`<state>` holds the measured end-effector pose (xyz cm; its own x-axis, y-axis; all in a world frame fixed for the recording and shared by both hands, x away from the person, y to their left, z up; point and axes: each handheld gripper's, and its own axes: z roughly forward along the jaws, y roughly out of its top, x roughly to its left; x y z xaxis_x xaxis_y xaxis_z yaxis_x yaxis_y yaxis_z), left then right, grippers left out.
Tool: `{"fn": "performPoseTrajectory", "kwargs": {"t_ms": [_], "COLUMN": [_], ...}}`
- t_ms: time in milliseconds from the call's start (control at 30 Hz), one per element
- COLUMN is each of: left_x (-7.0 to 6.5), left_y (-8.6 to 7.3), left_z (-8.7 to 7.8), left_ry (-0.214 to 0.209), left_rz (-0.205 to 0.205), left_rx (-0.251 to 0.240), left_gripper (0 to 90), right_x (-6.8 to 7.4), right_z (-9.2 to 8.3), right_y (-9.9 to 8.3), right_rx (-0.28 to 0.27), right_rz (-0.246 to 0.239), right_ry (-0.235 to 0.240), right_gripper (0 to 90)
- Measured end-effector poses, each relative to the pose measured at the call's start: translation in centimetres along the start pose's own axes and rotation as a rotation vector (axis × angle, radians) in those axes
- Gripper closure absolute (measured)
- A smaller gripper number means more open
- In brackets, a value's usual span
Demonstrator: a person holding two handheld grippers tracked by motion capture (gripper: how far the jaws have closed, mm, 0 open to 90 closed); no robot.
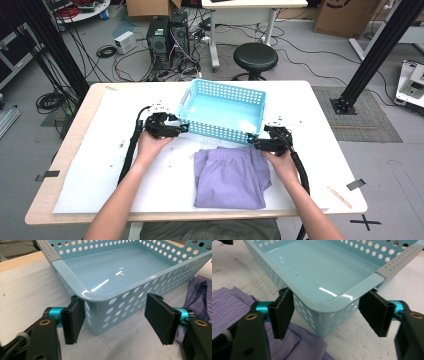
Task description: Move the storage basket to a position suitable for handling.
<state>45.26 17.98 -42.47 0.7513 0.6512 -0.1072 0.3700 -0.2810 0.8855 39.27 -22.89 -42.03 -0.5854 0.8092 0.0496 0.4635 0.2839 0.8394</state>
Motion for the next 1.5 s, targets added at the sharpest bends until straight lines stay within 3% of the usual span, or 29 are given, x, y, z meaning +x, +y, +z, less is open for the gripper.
{"fn": "performPoseTrajectory", "kwargs": {"t_ms": [367,467,500,733,867,967,1033,1133,1200,1433,1500], "left_x": [-0.4,-0.5,-0.4,-0.2,0.1,-0.1,-0.4,-0.6,-0.6,-0.1,0.0], "left_y": [0.0,0.0,-0.2,-0.3,-0.5,-0.4,-0.4,-0.5,-0.4,-0.6,-0.6], "left_z": [-0.1,0.3,0.7,1.2,0.9,0.9,1.2,1.5,1.7,1.5,1.6], "left_ry": [0.030,0.055,0.085,0.054,0.048,0.047,0.060,0.068,0.086,0.102,0.088], "left_rz": [0.008,0.015,0.038,0.048,0.022,0.048,0.070,0.066,0.085,0.041,0.036], "left_rx": [0.002,0.012,0.041,0.024,0.036,0.044,0.057,0.052,0.055,0.053,0.026], "left_gripper": [47.4,38.5,36.1,39.0,49.9,56.2,50.0,40.3,41.1,43.5,46.6], "right_x": [-1.1,-1.0,-0.9,-0.8,-0.9,-1.3,-1.4,-1.3,-1.2,-1.0,-0.8], "right_z": [0.0,0.0,0.0,0.0,0.0,-0.1,-0.1,0.0,0.1,0.5,0.7], "right_y": [0.4,0.4,0.4,0.4,0.4,0.3,0.2,0.2,0.2,0.0,0.0], "right_rx": [0.027,0.031,0.033,0.035,0.035,0.038,0.041,0.042,0.041,0.079,0.085], "right_rz": [-0.005,-0.006,-0.008,-0.007,-0.006,0.017,0.017,0.012,0.007,0.014,0.010], "right_ry": [0.029,0.029,0.025,0.019,0.015,0.019,0.010,0.009,0.004,-0.001,-0.016], "right_gripper": [33.0,33.1,33.1,33.2,33.3,33.8,37.4,37.6,37.5,34.9,35.5]}}
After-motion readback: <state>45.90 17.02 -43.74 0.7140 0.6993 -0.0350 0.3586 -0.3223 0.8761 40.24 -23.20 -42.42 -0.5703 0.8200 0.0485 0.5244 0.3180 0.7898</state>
